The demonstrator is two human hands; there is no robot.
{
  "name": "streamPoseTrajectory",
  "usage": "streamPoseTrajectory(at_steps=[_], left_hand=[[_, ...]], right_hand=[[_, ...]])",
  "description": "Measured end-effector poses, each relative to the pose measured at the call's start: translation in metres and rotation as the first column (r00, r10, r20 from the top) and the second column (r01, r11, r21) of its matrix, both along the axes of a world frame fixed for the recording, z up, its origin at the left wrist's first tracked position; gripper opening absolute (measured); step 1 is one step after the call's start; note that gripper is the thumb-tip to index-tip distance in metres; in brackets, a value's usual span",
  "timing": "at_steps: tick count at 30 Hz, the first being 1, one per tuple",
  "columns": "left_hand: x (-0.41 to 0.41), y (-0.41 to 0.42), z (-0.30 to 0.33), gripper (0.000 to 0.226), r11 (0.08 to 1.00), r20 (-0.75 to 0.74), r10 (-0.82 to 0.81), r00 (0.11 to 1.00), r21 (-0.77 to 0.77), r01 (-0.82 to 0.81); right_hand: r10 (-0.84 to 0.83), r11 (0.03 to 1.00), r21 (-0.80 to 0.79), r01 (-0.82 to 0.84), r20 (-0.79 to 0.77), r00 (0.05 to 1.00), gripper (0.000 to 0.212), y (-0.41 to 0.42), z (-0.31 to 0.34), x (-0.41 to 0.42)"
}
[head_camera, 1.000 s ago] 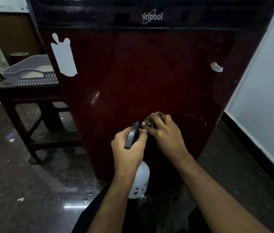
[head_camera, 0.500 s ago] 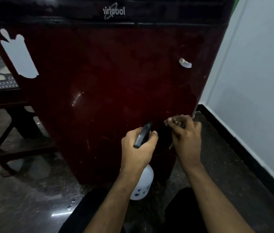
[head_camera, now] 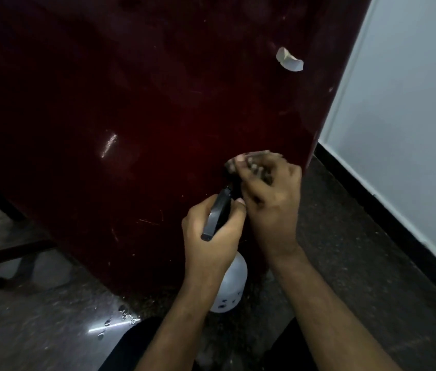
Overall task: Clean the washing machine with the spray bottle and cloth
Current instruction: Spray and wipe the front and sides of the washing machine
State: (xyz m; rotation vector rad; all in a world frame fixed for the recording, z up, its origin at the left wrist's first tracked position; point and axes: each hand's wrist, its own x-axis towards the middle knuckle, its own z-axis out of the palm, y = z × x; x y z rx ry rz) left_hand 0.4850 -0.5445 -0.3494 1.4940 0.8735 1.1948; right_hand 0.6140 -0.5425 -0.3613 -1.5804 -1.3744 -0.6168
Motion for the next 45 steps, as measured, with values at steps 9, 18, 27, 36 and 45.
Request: streamPoseTrajectory(at_steps=[9,18,27,36,45], left_hand=[[0.017,0.005,-0.020,0.027,0.990,-0.018,-0.114,0.993,0.083,0.115],[0.030,0.003,-0.036,0.038,0.987,-0.049,-0.149,0.988,0.059,0.151],[0.034,0.002,-0.025,0.036,0.970,-0.018,-0.193,0.981,0.144,0.194],[0.014,-0.001,-0.041,0.038,0.982,-0.044,-0.169,0.985,0.084,0.172],[-0.007,-0.003,-0.057,0.040,0.996,-0.017,-0.083,0.996,0.043,0.084]], right_hand=[[-0.075,0.997,-0.038,0.071,-0.117,0.990,0.033,-0.017,-0.049,0.020],[-0.070,0.987,0.127,0.096,-0.194,0.979,0.030,-0.017,-0.036,0.040],[-0.160,0.987,0.025,0.161,-0.007,0.987,0.025,-0.024,-0.043,0.057],[-0.143,0.989,-0.020,0.145,0.095,0.985,0.038,-0.026,-0.051,0.058],[0.046,0.972,-0.236,-0.002,0.178,0.983,0.033,-0.027,-0.072,0.042]])
